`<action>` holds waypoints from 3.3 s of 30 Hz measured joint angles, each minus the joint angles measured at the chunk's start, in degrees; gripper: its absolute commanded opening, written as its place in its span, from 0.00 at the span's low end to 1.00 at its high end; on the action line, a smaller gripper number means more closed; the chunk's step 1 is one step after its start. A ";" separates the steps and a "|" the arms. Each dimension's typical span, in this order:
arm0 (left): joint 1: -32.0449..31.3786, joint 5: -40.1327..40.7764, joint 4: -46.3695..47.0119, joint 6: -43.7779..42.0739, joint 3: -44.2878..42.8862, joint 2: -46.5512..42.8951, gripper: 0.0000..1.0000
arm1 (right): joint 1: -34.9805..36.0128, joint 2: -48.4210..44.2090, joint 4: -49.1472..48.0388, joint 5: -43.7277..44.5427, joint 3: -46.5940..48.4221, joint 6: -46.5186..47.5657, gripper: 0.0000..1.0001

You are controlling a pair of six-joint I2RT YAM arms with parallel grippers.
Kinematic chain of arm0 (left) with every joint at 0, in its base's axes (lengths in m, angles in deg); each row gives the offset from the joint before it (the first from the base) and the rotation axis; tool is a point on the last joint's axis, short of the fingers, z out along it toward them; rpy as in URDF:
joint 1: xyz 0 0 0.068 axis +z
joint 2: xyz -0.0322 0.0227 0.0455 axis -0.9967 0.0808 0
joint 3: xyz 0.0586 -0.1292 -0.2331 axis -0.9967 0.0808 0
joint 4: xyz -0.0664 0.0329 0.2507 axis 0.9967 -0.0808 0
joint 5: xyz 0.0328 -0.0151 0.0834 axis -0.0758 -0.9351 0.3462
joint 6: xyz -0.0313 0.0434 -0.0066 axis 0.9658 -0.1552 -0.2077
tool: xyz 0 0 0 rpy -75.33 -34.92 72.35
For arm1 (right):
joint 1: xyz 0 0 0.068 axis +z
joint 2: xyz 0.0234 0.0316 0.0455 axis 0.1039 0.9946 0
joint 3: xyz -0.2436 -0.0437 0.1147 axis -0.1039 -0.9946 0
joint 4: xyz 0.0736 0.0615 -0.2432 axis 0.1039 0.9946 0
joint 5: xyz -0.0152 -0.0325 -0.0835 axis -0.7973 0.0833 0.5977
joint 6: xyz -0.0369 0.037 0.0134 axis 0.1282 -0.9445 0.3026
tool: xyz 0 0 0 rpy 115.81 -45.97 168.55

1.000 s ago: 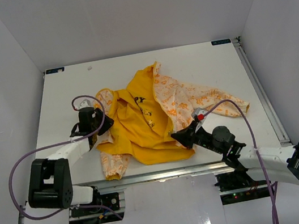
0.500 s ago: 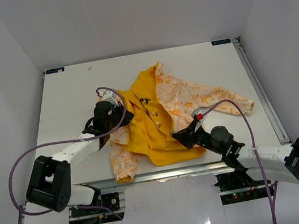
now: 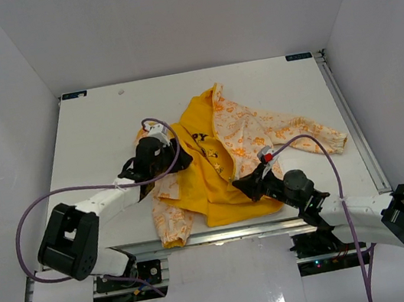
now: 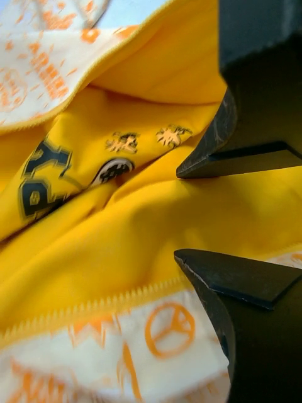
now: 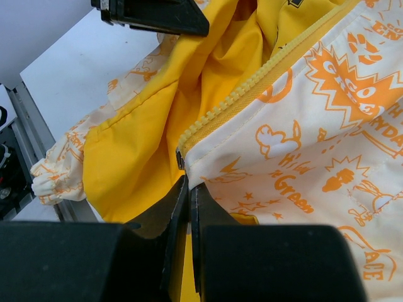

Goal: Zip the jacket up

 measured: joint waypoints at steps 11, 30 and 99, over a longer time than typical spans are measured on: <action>5.94 11.73 -11.44 7.24 7.79 -14.48 0.57 | 0.00 -0.34 0.19 0.05 0.00 -0.01 0.08; 1.98 8.11 -16.69 1.87 12.50 -20.65 0.55 | 0.00 -0.91 1.39 0.07 0.00 0.00 0.08; 30.62 4.08 -22.51 11.05 -23.01 10.47 0.61 | 0.00 -6.11 7.38 6.99 -0.02 -1.90 0.08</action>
